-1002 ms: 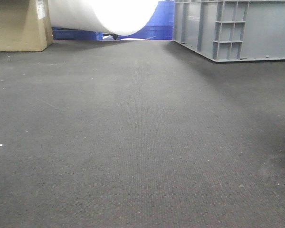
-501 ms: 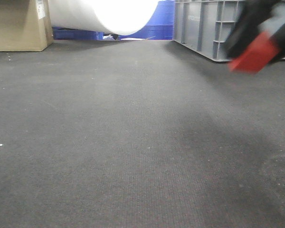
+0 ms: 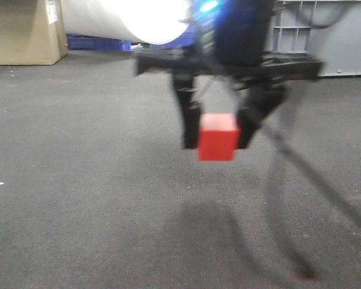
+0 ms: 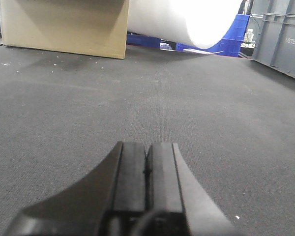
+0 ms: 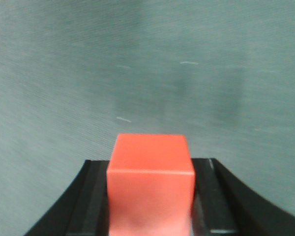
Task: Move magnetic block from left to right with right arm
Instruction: 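Lower the red cube onto the table with the right gripper, then open the right gripper and lift it away from the cube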
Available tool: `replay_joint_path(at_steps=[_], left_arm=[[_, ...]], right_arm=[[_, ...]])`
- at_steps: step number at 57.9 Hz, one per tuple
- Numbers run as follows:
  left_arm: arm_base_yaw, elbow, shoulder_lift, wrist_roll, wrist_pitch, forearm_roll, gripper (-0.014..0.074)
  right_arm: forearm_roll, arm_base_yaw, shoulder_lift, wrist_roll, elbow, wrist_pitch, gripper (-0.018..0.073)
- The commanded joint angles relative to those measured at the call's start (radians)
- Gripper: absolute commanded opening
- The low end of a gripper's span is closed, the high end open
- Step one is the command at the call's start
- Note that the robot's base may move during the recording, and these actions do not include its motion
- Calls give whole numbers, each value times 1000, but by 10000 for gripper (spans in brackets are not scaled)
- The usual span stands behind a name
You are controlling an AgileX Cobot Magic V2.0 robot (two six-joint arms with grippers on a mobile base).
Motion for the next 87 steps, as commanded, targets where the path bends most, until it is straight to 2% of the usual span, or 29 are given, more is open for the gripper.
replay_joint_path(at_steps=[1,25,36,43,51,56,68,76,81,87], left_arm=[[-7,8,-8,-4,-90,-7,-117],[-7,8,-8,-4,-90,-7,-117],[-7,8,-8,-4,-90,-7,-117],[-7,8,-8,-4,-90,-7,-117],[-7,8,-8,-4,-90,-7,-117],[-7,8,-8,-4,-90,-7,-117],[-7,8,-8,-4,-90,-7,-117],[-7,8,-8,-4,-90,-7,-117],[-7,8,-8,-4,-90,-7,-117],[-7,8,-8,-4,-90,-7,-117]], right_arm=[[-5,20,6,12,-89,31,256],[0,42,96,12,-122,49,256],[12,41,100,62,-122,33,259],[12,37,100,87,-121,36,351],[12,37,100,91,-121,37,531],[11,37,100,91,-121,37,578],[0,39,55,90,-121,38,578],[-41,39,-3,80,-121,64,572],[-72,39,-40,64,-115,71,524],[-74,34,-90,34,-85,51,398]])
